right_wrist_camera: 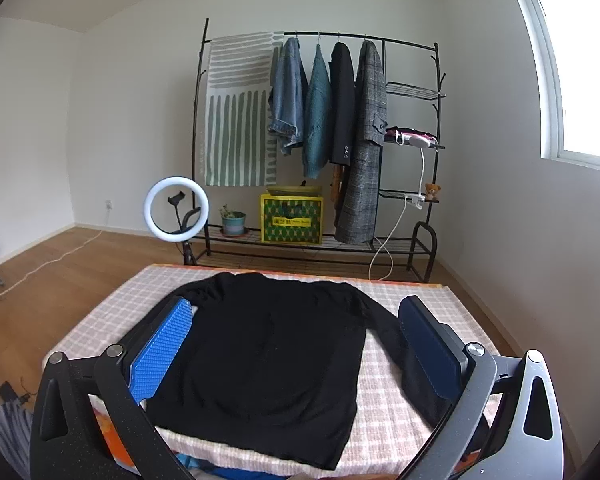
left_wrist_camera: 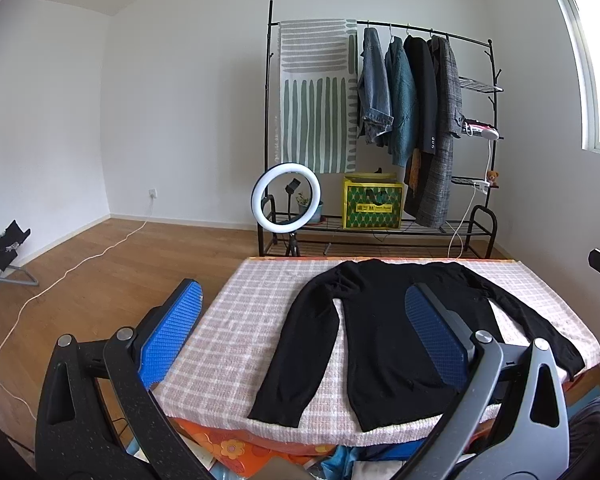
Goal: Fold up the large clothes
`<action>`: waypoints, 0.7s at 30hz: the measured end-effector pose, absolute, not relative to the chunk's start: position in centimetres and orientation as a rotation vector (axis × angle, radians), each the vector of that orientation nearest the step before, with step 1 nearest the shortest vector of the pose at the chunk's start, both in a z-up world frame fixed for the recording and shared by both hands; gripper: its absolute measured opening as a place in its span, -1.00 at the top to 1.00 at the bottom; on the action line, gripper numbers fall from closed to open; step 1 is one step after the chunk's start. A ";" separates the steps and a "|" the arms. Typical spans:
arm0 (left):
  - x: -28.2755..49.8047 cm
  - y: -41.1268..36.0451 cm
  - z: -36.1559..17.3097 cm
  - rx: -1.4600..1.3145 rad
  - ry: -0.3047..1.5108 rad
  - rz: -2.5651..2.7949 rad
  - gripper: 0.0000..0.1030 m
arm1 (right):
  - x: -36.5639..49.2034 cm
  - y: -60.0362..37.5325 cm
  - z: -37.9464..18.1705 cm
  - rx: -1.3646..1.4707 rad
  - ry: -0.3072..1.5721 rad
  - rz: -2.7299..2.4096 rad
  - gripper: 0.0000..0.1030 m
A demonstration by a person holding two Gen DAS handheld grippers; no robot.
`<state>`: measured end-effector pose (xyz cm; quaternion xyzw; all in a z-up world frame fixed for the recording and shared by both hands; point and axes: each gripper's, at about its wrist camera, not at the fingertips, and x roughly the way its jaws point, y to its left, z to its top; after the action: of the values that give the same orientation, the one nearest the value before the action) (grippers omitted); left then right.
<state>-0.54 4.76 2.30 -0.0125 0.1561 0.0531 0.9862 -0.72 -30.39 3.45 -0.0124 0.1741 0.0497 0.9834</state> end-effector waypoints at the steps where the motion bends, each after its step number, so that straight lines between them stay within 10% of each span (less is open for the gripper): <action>1: -0.4 4.7 2.5 -0.022 0.312 0.110 -1.00 | -0.6 -30.2 3.5 -0.026 0.345 0.112 -0.99; 21: 12.7 10.8 -2.5 -0.090 0.454 0.169 -0.80 | 9.3 -23.1 -0.4 -0.045 0.407 0.358 -0.99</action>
<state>12.69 10.80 -2.47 -0.0445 0.2248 0.0838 0.9698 9.32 -23.14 -0.44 -0.0224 0.2012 0.1766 0.9632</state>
